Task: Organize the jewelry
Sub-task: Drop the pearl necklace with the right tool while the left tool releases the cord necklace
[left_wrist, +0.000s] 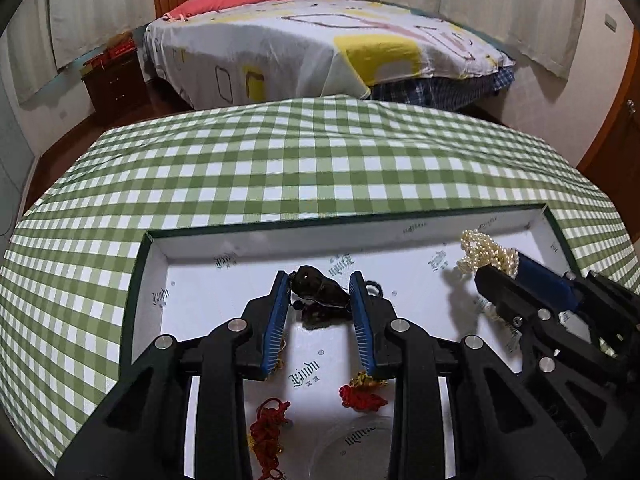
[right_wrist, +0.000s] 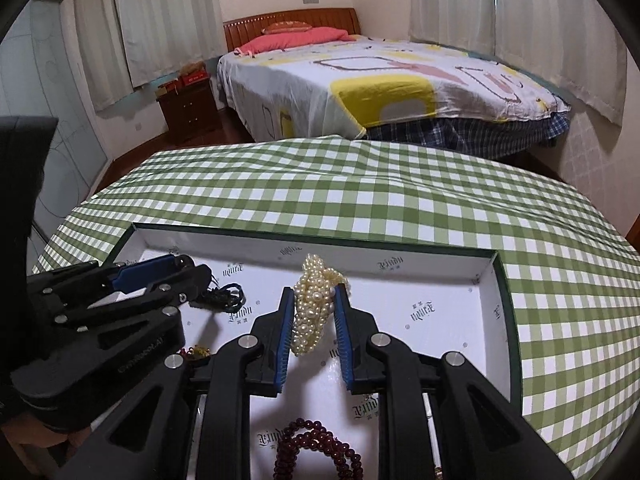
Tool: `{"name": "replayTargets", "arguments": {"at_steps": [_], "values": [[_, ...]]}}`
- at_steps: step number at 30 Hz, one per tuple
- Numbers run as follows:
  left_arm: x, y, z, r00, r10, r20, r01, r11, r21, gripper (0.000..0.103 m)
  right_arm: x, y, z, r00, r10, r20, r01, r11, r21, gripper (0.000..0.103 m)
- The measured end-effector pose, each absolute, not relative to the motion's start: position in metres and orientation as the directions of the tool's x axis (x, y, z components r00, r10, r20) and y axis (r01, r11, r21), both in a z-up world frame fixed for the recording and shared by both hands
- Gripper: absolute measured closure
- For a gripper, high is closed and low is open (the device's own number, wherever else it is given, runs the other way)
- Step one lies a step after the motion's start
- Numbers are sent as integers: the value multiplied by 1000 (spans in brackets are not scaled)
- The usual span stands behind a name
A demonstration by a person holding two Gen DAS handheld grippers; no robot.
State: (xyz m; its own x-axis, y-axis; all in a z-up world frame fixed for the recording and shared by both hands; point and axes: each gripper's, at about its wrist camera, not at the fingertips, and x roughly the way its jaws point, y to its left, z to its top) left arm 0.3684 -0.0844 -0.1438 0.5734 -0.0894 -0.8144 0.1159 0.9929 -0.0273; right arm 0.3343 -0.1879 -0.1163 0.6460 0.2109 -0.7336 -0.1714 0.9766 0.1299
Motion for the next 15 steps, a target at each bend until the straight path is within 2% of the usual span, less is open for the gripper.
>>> {"name": "replayTargets", "arguments": {"at_steps": [3,6,11,14,15], "values": [[368,-85,-148,569,-84,-818,118,993,-20,70,335,-188,-116,641,208,-738,-172,977,126,62],[366,-84,-148,576,-69,-814,108,994,-8,59,336,-187,-116,645,202,-737,-171,978,118,61],[366,-80,-143,589,-60,-806,92,996,-6,49,334,-187,-115,653,192,-732,-166,980,109,59],[365,-77,-140,601,-52,-797,80,997,-5,42,331,-186,-112,667,166,-726,-160,984,77,54],[365,-75,-139,605,-52,-794,75,997,-8,38,330,-186,-111,672,157,-724,-158,985,67,49]]}}
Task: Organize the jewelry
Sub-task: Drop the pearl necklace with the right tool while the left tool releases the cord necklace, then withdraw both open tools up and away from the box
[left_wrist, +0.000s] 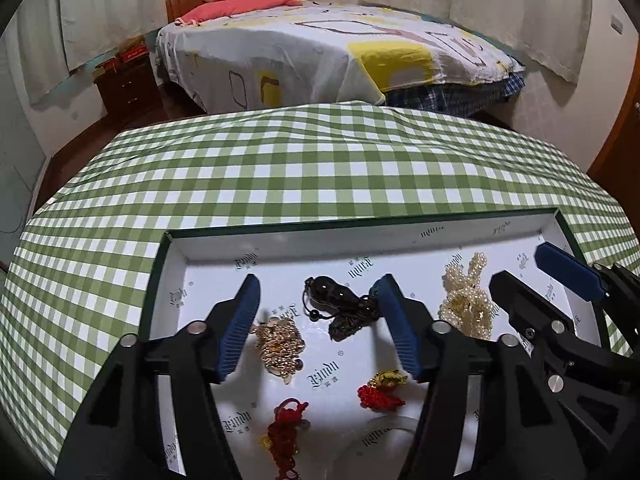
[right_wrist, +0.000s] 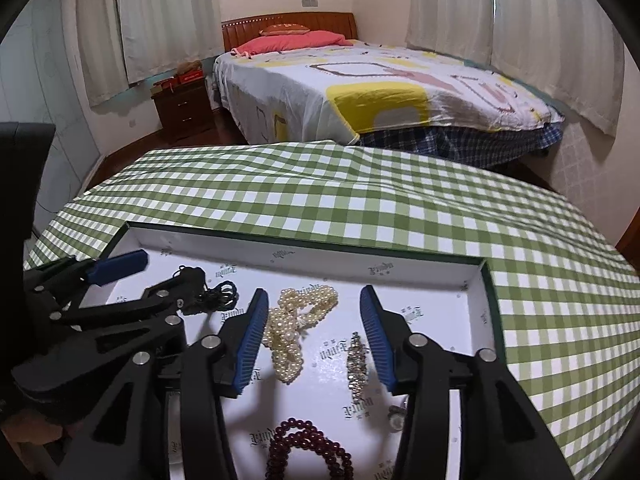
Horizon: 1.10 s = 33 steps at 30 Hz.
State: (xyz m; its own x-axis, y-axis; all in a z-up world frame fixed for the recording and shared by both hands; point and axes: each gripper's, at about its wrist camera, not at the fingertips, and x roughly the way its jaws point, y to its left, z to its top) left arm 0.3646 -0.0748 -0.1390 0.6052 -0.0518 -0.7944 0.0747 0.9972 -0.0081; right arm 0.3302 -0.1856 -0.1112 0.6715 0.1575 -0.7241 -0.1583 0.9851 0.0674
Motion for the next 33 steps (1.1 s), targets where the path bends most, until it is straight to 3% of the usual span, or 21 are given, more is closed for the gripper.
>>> {"name": "replayTargets", "arguments": {"at_steps": [6,18,33], "values": [[358,-69,-132,627,-45,-778,59,998,-10,25,323,-191,-108,690,123,-714,-141,989,34,39],[325,-65,-118,696,-35,-717,72,997,21,12,302,-213,-101,731,87,-677,-83,996,39,23],[242,-60,-94,751,-11,-660,59,997,51,5,236,-236,-90,763,40,-645,-2,998,60,19]]}}
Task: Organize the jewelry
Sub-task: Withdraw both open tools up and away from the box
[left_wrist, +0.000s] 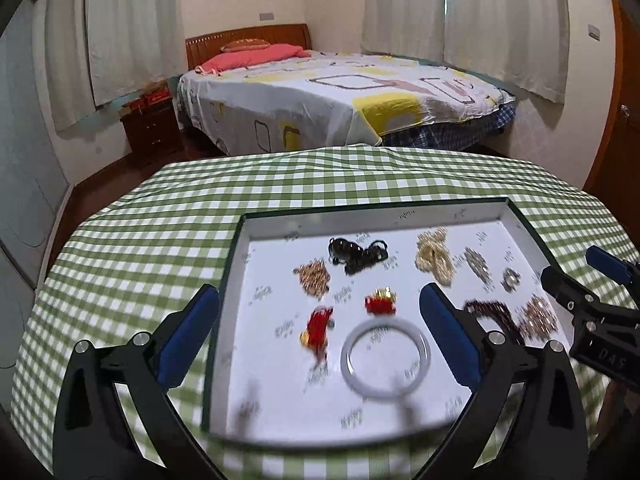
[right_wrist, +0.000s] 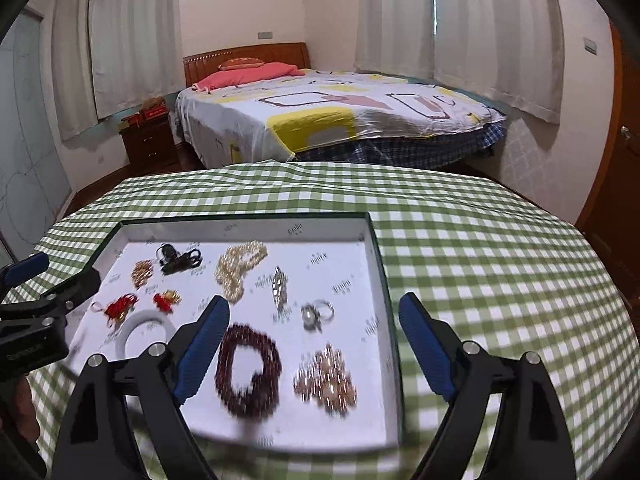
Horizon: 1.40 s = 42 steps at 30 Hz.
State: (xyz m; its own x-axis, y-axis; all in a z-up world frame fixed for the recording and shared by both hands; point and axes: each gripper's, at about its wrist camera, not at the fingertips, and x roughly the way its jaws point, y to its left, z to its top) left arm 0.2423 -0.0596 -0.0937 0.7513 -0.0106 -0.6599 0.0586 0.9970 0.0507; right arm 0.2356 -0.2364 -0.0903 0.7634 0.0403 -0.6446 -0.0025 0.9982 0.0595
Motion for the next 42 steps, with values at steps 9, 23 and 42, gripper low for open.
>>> {"name": "replayTargets", "arguments": {"at_steps": [9,23,42], "values": [[170,-48,-66,762,8,-648,30,998,48,5,171,-231,-65,793,72,-605,-42,997,64,19],[70,-20,-4,839,46,-543,-45,999,15,5,89,-215,-7,857,117,-502,-97,993,66,18],[0,-20,48,907,21,-420,-26,1000,-5,5,28,-215,30,908,111,-403,-103,994,43,18]]}}
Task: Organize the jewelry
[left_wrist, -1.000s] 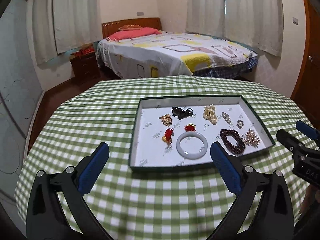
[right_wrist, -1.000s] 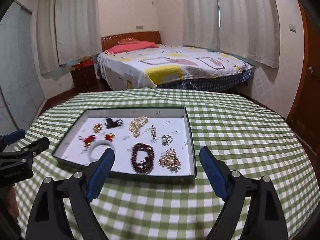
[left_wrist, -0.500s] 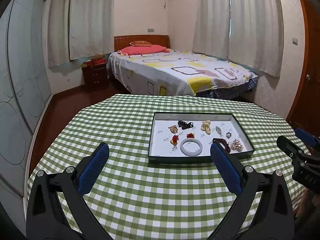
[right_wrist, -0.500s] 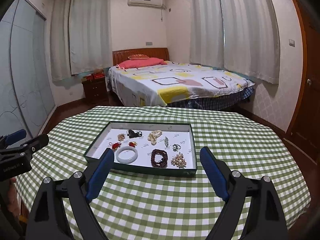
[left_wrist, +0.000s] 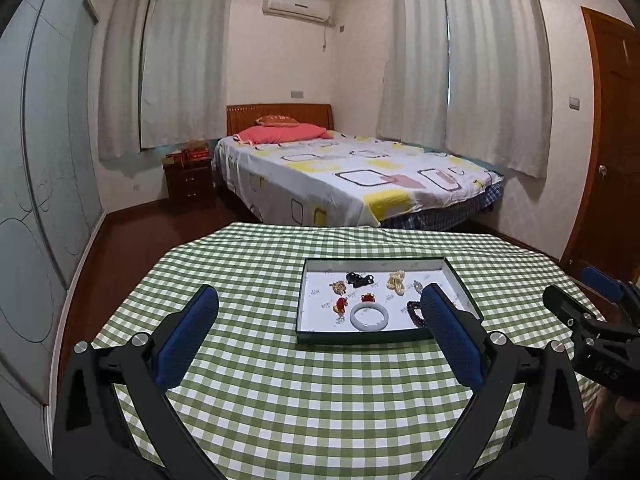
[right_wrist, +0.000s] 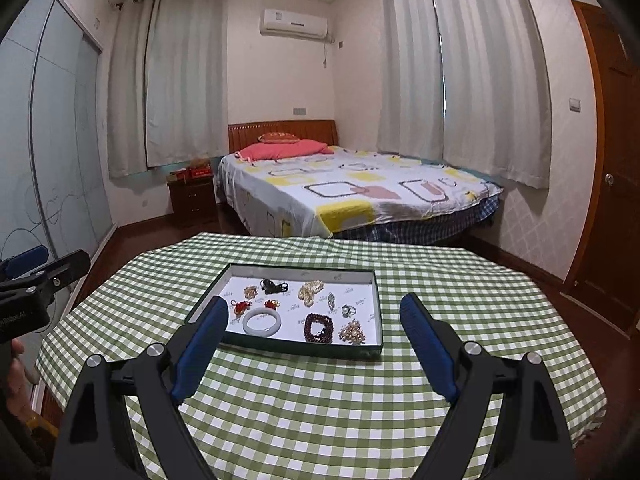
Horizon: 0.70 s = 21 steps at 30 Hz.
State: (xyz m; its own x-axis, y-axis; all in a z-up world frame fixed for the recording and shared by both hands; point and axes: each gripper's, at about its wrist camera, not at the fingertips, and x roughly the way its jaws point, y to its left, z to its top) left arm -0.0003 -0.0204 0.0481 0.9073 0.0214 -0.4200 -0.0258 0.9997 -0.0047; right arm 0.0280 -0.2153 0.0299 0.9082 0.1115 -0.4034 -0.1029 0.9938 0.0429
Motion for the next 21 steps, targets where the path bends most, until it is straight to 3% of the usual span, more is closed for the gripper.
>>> {"name": "replayTargets", "arguments": {"at_steps": [21], "values": [[-16,-19,58,922,18,-388,-25,1000,-11,5,10,-214,42,937,83,-340,-84,996,13,18]]}}
